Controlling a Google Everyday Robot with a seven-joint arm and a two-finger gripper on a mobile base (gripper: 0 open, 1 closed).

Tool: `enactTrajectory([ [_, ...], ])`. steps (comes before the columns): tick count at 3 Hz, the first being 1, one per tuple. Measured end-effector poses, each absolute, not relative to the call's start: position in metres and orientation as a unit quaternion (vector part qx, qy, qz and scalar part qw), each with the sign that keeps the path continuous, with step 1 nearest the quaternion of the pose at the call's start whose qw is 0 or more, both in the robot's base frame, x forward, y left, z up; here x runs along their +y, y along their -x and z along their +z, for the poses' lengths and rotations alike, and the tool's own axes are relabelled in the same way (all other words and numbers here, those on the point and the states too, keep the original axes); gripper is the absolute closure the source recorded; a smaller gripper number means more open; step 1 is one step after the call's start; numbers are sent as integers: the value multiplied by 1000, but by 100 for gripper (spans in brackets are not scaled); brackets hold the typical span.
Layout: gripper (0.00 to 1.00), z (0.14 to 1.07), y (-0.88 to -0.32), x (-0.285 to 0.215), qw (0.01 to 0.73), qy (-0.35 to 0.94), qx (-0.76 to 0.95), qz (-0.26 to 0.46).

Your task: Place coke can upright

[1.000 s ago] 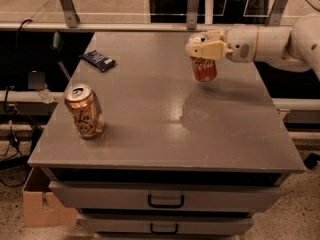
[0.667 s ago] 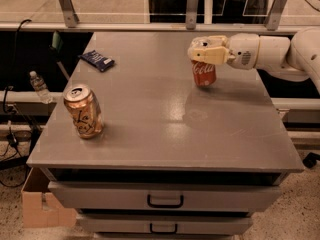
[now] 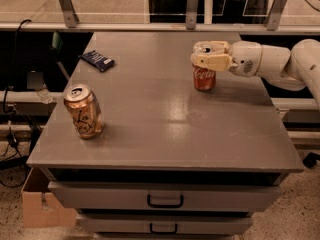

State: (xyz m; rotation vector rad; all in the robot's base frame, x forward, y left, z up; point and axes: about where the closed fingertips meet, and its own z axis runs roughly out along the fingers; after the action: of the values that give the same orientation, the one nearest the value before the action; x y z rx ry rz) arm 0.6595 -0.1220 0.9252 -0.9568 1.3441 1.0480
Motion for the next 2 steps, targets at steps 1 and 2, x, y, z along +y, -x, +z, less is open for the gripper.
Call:
enactTrajectory([
  [1,37,922,-657,-122,562,408,562,448],
  [2,15,920,-657,-120,564,411,559,448],
])
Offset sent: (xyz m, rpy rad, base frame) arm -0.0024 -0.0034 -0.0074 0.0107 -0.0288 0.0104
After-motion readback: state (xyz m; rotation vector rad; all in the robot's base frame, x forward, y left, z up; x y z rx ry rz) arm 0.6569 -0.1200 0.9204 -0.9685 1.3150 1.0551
